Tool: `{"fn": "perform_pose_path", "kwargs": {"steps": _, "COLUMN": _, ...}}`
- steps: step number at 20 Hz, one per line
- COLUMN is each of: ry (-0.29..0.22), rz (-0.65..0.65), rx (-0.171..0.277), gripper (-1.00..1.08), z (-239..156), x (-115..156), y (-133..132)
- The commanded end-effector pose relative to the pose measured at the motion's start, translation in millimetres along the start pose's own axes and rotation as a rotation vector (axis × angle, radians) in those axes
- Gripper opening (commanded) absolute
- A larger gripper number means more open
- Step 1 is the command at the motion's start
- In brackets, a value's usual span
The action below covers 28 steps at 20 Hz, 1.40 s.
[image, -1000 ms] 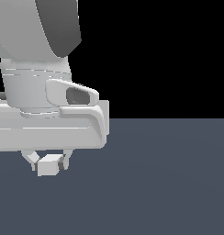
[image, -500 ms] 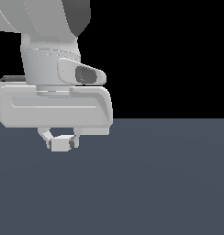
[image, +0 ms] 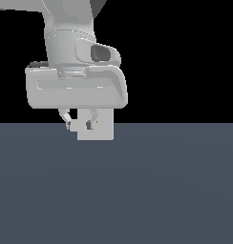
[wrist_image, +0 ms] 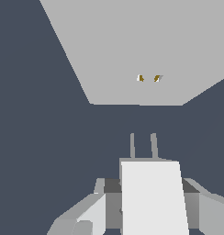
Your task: Plug the charger into the wall socket.
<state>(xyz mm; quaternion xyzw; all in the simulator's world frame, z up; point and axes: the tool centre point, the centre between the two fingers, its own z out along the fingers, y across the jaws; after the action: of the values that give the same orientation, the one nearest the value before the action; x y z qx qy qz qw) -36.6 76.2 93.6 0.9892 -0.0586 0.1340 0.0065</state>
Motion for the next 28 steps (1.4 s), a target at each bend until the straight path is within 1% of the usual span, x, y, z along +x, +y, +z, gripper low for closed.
{"fn": "perform_pose_path", "kwargs": {"steps": 1, "ry": -0.001, "rz": 0.016, "rx": -0.006, "gripper": -1.0, "z": -4.0, "x": 4.2, "y": 2.8}}
{"fn": "perform_pose_path", "kwargs": {"steps": 13, "ry": -0.001, "rz": 0.021, "rx": -0.008, "gripper": -1.0, "z": -4.0, "x": 10.4, "y": 4.1}}
{"fn": "perform_pose_path", "kwargs": {"steps": 23, "ry": -0.001, "rz": 0.021, "rx": -0.007, "gripper": -1.0, "z": 4.9, "x": 42.5, "y": 5.0}}
{"fn": "perform_pose_path", "kwargs": {"steps": 28, "ry": -0.001, "rz": 0.021, "rx": -0.008, "gripper": -1.0, "z": 7.9, "x": 52.6, "y": 5.4}}
